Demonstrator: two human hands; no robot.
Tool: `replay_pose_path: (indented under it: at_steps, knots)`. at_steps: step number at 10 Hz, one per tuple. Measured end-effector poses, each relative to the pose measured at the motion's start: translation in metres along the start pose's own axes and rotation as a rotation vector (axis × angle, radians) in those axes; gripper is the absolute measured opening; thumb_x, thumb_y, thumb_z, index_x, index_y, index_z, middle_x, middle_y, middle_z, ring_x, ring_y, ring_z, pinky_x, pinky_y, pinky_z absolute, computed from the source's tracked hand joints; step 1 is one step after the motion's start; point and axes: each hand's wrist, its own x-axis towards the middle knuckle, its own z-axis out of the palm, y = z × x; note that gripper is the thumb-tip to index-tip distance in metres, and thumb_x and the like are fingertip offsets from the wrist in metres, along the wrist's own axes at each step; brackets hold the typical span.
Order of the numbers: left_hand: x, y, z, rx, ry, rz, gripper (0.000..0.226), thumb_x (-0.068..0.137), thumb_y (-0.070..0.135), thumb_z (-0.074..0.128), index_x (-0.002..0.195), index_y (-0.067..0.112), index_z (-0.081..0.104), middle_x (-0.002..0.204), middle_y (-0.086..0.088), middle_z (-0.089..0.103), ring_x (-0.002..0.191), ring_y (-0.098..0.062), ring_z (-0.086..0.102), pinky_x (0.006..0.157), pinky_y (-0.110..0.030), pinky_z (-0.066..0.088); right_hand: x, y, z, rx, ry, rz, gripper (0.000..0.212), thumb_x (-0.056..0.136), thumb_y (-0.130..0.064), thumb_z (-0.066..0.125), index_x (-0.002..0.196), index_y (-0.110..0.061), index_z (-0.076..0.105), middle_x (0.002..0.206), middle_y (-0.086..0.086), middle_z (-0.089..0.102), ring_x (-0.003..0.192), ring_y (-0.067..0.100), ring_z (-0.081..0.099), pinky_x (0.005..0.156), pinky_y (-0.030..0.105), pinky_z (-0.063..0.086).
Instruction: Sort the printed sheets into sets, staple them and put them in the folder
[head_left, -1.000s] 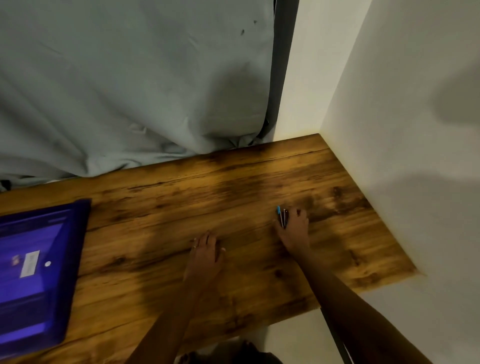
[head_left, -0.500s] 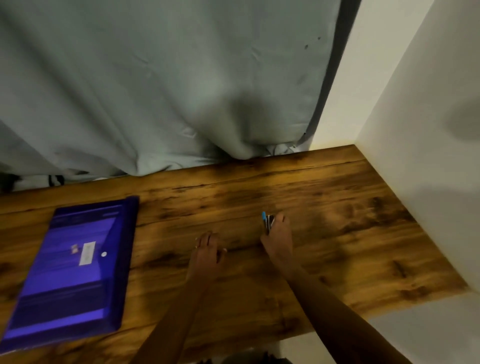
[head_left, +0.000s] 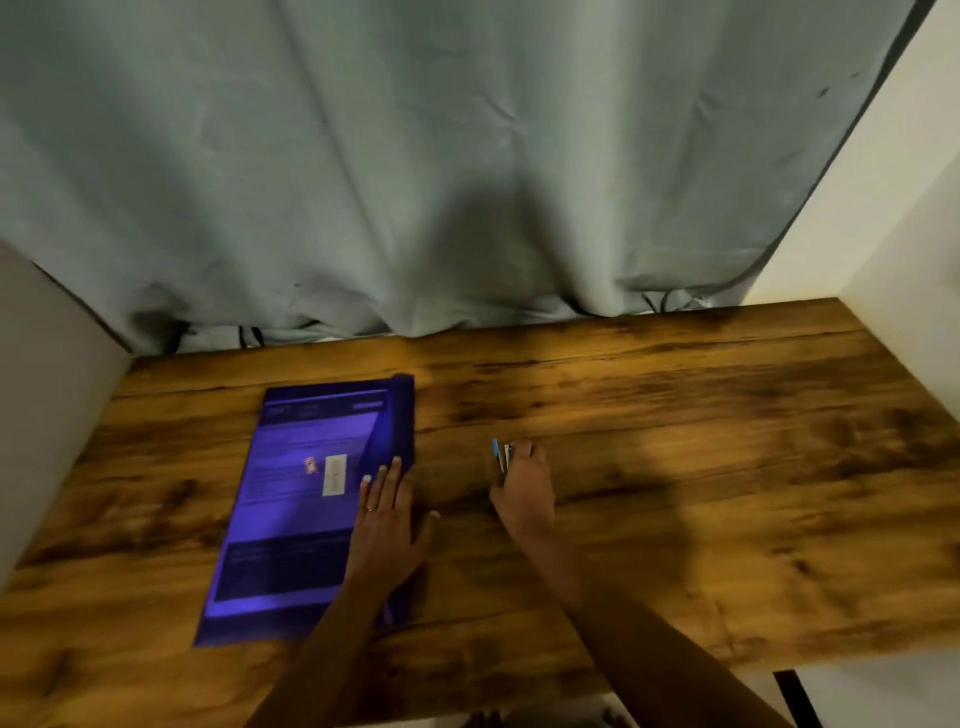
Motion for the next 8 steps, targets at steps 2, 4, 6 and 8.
replay_pose_path:
  at_steps: [2,4,6,8]
  knots:
    - [-0.023,-0.039,0.008,0.016,-0.076,-0.032,0.093,0.081,0.078,-0.003,0.153,0.021,0.011,0.159,-0.003,0.003,0.146,-0.023,0.000,0.117,-0.048,0.000,0.002,-0.023,0.027,-0.054,-0.023,-0.001,0.063,0.082,-0.009,0.069,0.137,-0.007,0.038,0.134,0.011,0.042,0.124,0.024,0.045,0.100,0.033,0.046]
    - [-0.023,-0.038,0.019,0.030,-0.084,-0.043,0.093,0.080,0.077,0.003,0.153,0.021,0.001,0.156,0.001,-0.012,0.144,-0.022,-0.016,0.115,-0.041,-0.014,0.008,-0.032,0.039,-0.100,0.019,-0.002,0.062,0.087,-0.008,0.064,0.140,-0.005,0.033,0.137,0.012,0.039,0.124,0.024,0.044,0.098,0.030,0.044]
    - [-0.028,-0.032,0.019,0.068,-0.118,-0.041,0.093,0.074,0.078,-0.009,0.149,0.023,-0.010,0.154,0.002,-0.020,0.143,-0.022,-0.020,0.114,-0.039,-0.019,0.010,-0.032,0.044,-0.109,0.063,-0.021,0.055,0.091,-0.014,0.059,0.140,-0.007,0.034,0.136,0.011,0.041,0.125,0.022,0.043,0.098,0.028,0.043]
    - [-0.026,-0.029,0.015,0.010,-0.107,-0.035,0.107,0.070,0.082,-0.017,0.153,0.019,0.005,0.157,-0.005,-0.011,0.147,-0.029,-0.009,0.113,-0.046,-0.013,0.006,-0.031,0.039,-0.099,0.144,-0.061,0.052,0.092,-0.026,0.059,0.138,-0.010,0.039,0.133,0.011,0.043,0.122,0.022,0.043,0.097,0.030,0.043]
